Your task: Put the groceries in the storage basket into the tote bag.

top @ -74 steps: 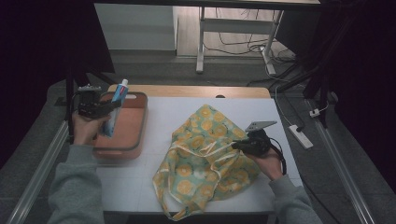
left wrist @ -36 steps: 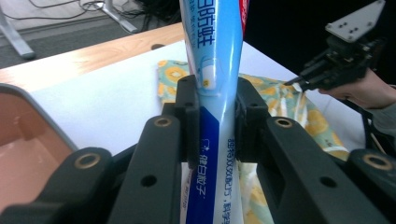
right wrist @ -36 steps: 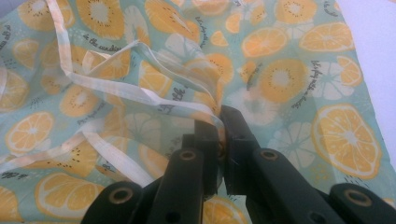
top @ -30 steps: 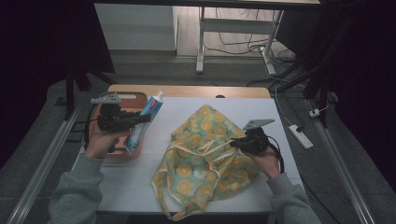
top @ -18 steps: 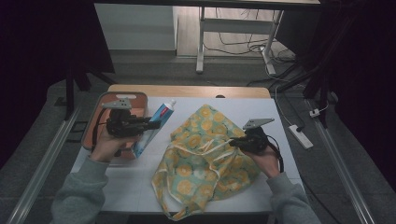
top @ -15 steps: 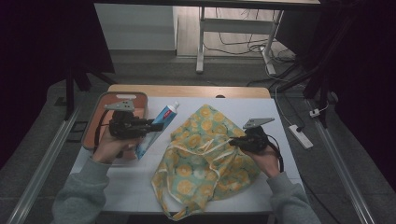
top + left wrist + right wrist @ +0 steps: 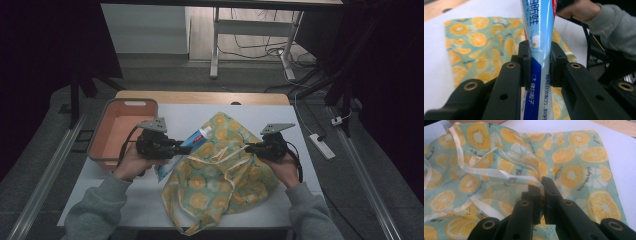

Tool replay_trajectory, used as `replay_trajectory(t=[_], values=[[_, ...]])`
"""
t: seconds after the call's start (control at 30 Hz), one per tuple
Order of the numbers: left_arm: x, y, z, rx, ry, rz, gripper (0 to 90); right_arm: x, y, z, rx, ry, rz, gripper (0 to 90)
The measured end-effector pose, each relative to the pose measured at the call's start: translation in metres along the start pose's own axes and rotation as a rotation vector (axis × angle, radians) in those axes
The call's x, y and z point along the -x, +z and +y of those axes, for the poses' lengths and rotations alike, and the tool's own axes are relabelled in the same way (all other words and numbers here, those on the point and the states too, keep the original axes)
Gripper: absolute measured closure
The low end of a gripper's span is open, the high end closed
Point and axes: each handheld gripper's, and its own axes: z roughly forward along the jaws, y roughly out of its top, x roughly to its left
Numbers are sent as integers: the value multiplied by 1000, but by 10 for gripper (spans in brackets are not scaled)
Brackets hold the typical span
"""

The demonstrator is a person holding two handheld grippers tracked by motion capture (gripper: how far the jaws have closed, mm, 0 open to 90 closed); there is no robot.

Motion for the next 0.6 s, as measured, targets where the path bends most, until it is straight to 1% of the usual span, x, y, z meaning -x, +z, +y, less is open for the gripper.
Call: replay_trajectory(t=[0.1, 0.2, 0.43, 0.47, 0.6], values=[[7, 10, 1, -32, 32, -18, 746, 0, 0, 2, 6, -1, 0, 856], [13, 19, 2, -59, 46, -33, 746, 0, 0, 3, 5, -2, -1, 856], [21, 35, 1, -113, 83, -41, 746, 2, -1, 3, 9, 0, -4, 856], [22, 38, 0, -124, 89, -41, 745, 2, -1, 3, 10, -1, -4, 856], [27, 52, -2, -193, 118, -32, 746, 2, -3, 4, 18, 1, -5, 856]])
